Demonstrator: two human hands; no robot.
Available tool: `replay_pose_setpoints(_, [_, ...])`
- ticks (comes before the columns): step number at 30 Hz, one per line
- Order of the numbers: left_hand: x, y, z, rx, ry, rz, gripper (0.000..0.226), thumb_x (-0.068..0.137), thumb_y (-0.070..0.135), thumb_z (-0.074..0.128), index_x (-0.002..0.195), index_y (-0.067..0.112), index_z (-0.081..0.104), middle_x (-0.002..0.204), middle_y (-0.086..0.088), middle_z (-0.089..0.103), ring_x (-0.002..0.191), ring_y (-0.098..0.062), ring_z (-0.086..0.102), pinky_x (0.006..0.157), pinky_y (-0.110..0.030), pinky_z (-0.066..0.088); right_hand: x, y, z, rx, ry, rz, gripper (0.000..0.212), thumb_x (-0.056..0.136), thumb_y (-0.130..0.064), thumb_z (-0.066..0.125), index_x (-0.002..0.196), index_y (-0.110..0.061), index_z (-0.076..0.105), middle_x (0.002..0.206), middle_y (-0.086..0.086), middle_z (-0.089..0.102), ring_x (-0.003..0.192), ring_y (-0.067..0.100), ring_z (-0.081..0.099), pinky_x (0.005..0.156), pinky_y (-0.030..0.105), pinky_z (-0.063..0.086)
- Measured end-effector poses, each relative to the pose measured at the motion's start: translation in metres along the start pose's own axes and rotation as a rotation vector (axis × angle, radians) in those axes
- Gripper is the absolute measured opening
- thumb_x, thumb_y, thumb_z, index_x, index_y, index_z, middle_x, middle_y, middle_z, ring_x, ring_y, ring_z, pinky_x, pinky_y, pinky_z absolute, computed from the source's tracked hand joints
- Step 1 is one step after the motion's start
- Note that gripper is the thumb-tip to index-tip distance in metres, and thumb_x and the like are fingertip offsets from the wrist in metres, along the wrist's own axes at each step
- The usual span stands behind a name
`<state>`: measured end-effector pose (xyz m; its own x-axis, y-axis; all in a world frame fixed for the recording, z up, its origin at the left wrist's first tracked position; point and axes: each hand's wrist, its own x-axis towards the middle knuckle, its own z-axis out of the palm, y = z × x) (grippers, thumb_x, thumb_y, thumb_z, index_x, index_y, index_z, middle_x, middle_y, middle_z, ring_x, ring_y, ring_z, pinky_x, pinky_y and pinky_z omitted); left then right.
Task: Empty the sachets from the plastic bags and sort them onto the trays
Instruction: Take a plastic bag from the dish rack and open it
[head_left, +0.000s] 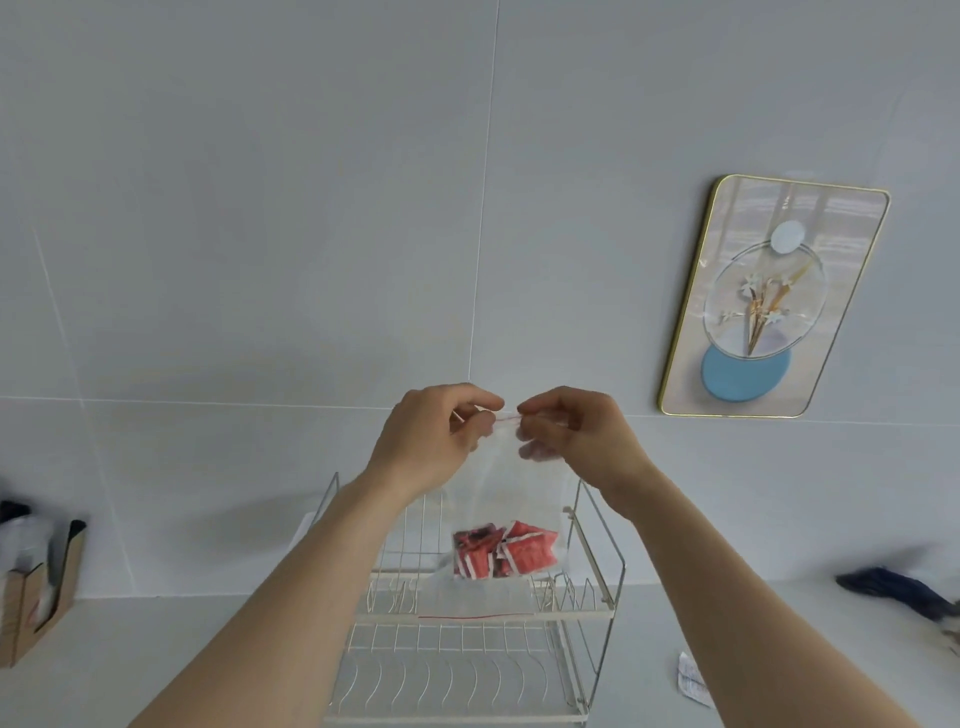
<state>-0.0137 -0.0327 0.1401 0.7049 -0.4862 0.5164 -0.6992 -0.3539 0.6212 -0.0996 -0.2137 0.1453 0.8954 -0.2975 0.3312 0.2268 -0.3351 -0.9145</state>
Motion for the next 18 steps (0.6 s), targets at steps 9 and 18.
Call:
replay_pose_setpoints(9, [-0.031, 0.018, 0.005, -0.493, -0.408, -0.312, 0.02, 0.09, 0.02, 0.071, 0.108, 0.011, 0.077, 0.087, -0.008, 0.073, 0.068, -0.018, 0.063, 0.06, -0.023, 0.057, -0.037, 0.019, -0.022, 0.25, -0.133, 0.182, 0.028, 0.087, 0.004, 0.072, 0.115, -0.001, 0.067, 0.082, 0.017, 0.073, 0.067, 0.026, 0.067, 0.075, 0.037, 0.063])
replay_pose_setpoints(18, [-0.101, 0.0, 0.064, -0.588, -0.477, -0.51, 0.011, 0.085, 0.018, 0.077, 0.09, 0.008, 0.079, 0.073, -0.005, 0.072, 0.061, -0.021, 0.062, 0.063, -0.031, 0.056, -0.101, 0.084, -0.011, 0.023, 0.279, 0.391, 0.026, 0.081, -0.026, 0.084, 0.103, -0.019, 0.072, 0.093, 0.004, 0.077, 0.088, 0.024, 0.072, 0.085, 0.04, 0.057])
